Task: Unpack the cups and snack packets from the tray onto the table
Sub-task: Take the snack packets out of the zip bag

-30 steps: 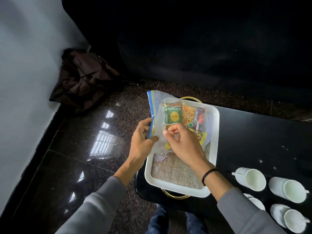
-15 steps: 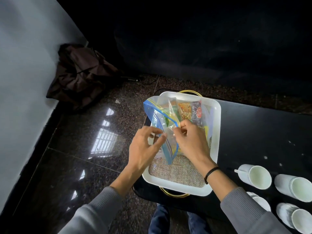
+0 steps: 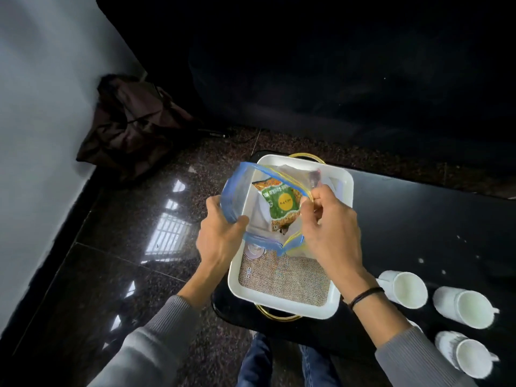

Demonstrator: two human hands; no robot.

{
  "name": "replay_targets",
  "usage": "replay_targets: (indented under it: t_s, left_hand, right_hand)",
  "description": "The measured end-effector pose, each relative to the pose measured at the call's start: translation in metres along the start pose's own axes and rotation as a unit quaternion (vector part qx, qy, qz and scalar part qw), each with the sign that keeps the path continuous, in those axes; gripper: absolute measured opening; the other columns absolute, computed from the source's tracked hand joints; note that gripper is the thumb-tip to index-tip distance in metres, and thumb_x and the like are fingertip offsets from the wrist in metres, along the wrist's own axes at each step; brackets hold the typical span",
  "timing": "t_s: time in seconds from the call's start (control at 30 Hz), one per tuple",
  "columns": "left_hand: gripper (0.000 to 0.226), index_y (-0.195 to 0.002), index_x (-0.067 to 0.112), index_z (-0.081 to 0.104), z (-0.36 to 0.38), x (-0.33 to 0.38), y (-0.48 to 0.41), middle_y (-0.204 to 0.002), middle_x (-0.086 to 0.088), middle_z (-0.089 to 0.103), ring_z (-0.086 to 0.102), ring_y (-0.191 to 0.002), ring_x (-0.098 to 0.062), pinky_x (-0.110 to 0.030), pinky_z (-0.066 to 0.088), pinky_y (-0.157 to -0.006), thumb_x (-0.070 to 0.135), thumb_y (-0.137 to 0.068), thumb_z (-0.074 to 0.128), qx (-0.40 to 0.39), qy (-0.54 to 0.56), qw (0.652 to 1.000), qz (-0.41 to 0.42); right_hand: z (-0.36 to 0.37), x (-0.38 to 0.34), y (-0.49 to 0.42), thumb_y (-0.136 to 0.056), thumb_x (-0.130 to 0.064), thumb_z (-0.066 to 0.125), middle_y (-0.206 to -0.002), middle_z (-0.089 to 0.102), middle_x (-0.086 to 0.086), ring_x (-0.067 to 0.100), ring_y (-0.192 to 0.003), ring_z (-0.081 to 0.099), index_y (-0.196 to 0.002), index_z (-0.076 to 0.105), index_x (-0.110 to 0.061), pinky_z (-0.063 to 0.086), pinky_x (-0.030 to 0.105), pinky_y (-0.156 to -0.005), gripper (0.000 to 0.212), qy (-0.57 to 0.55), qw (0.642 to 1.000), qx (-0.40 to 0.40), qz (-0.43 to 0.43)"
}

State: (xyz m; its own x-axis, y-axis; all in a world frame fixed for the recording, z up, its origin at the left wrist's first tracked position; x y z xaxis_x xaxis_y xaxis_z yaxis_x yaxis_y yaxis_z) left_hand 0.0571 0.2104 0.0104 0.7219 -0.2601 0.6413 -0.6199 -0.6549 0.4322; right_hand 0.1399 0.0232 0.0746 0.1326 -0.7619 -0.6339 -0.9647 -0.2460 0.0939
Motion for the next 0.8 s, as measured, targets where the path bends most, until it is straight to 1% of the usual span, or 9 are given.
replay_targets:
  t_s: [0.13, 0.23, 0.3, 0.33, 0.4, 0.47, 0.57, 0.67, 0.8]
  left_hand:
    - [0.101, -0.151, 0.018, 0.021, -0.017, 0.015, 0.014, -0.137, -0.009, 0.052, 0.059, -0.117, -0.034, -0.046, 0.052, -0.087, 0.027, -0.072, 0.083, -0.037, -0.159, 0.985, 0.049]
    - [0.120, -0.159, 0.018, 0.014, -0.029, 0.043, 0.019, -0.145, -0.009, 0.045, 0.051, -0.128, -0.030, -0.044, 0.047, -0.095, 0.033, -0.067, 0.089, 0.051, -0.193, 0.960, 0.197]
    - [0.102, -0.155, 0.021, 0.030, -0.038, 0.062, 0.022, -0.137, -0.003, 0.057, 0.056, -0.116, -0.024, -0.041, 0.048, -0.087, 0.045, -0.071, 0.084, 0.111, -0.232, 0.917, 0.305]
    - [0.083, -0.146, 0.022, 0.046, -0.039, 0.069, 0.023, -0.125, 0.000, 0.065, 0.060, -0.105, -0.023, -0.040, 0.049, -0.079, 0.045, -0.075, 0.080, 0.113, -0.243, 0.893, 0.361]
    - [0.030, -0.108, 0.024, 0.070, -0.035, 0.074, 0.028, -0.091, 0.003, 0.073, 0.068, -0.080, -0.026, -0.034, 0.047, -0.060, 0.040, -0.082, 0.070, 0.089, -0.256, 0.864, 0.423]
    - [0.022, -0.088, 0.021, 0.067, -0.025, 0.069, 0.034, -0.077, 0.001, 0.073, 0.070, -0.070, -0.031, -0.032, 0.043, -0.052, 0.041, -0.086, 0.057, 0.050, -0.286, 0.874, 0.389]
    - [0.021, -0.096, 0.016, 0.063, -0.001, 0.051, 0.042, -0.083, -0.008, 0.074, 0.068, -0.079, -0.041, -0.039, 0.049, -0.062, 0.035, -0.094, 0.053, -0.023, -0.289, 0.909, 0.299]
    - [0.023, -0.100, 0.016, 0.065, 0.018, 0.032, 0.048, -0.081, -0.009, 0.074, 0.070, -0.075, -0.037, -0.039, 0.056, -0.068, 0.032, -0.094, 0.049, -0.059, -0.241, 0.943, 0.223]
    - [0.029, -0.099, 0.021, 0.066, 0.033, 0.012, 0.059, -0.071, -0.004, 0.075, 0.074, -0.064, -0.026, -0.040, 0.061, -0.063, 0.037, -0.087, 0.045, -0.103, -0.142, 0.970, 0.171]
  right_hand:
    - [-0.029, -0.022, 0.003, -0.105, -0.024, 0.049, -0.081, 0.062, -0.003, 0.023, -0.069, 0.056, -0.091, 0.052, -0.016, 0.042, 0.034, -0.055, 0.016, 0.033, 0.997, -0.012, -0.069]
    - [-0.043, -0.038, 0.007, -0.105, -0.022, 0.049, -0.090, 0.062, -0.004, 0.020, -0.077, 0.056, -0.100, 0.056, -0.018, 0.041, 0.031, -0.056, 0.010, 0.060, 0.987, -0.028, -0.144]
    - [-0.051, -0.044, 0.007, -0.104, -0.023, 0.050, -0.096, 0.064, -0.006, 0.021, -0.086, 0.060, -0.104, 0.059, -0.021, 0.051, 0.036, -0.056, 0.009, 0.075, 0.978, -0.042, -0.189]
    - [-0.054, -0.044, 0.007, -0.104, -0.023, 0.051, -0.099, 0.064, -0.007, 0.020, -0.089, 0.061, -0.106, 0.060, -0.024, 0.054, 0.038, -0.057, 0.010, 0.084, 0.975, -0.041, -0.203]
    - [-0.058, -0.040, 0.010, -0.103, -0.025, 0.055, -0.102, 0.064, -0.010, 0.018, -0.092, 0.061, -0.107, 0.064, -0.028, 0.057, 0.037, -0.058, 0.010, 0.083, 0.978, -0.014, -0.193]
    - [-0.057, -0.031, 0.015, -0.098, -0.027, 0.063, -0.104, 0.062, -0.008, 0.019, -0.089, 0.063, -0.105, 0.064, -0.026, 0.057, 0.036, -0.059, 0.007, 0.073, 0.986, 0.015, -0.147]
    - [-0.042, -0.010, 0.029, -0.089, -0.021, 0.075, -0.094, 0.062, -0.005, 0.023, -0.081, 0.066, -0.092, 0.062, -0.018, 0.053, 0.031, -0.057, 0.013, 0.067, 0.995, 0.023, -0.073]
    - [-0.019, 0.008, 0.048, -0.090, -0.024, 0.076, -0.073, 0.070, -0.009, 0.009, -0.067, 0.068, -0.081, 0.071, -0.015, 0.055, 0.024, -0.058, 0.013, -0.050, 0.998, -0.045, 0.006]
    - [0.016, 0.023, 0.073, -0.101, -0.028, 0.059, -0.070, 0.068, -0.003, 0.007, -0.066, 0.063, -0.082, 0.072, -0.010, 0.045, 0.013, -0.057, 0.029, -0.118, 0.977, -0.144, 0.104]
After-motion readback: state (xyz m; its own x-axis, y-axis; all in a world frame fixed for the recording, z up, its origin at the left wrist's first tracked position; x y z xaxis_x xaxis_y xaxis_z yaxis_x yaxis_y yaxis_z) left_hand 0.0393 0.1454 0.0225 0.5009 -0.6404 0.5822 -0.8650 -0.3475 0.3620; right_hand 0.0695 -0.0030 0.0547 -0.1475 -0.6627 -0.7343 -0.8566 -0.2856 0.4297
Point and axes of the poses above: each hand's wrist, its own y-axis away from the middle knuckle, its own z-axis out of the palm, x = y × z, the point moved 4 cm from there along -y, towards the middle knuckle
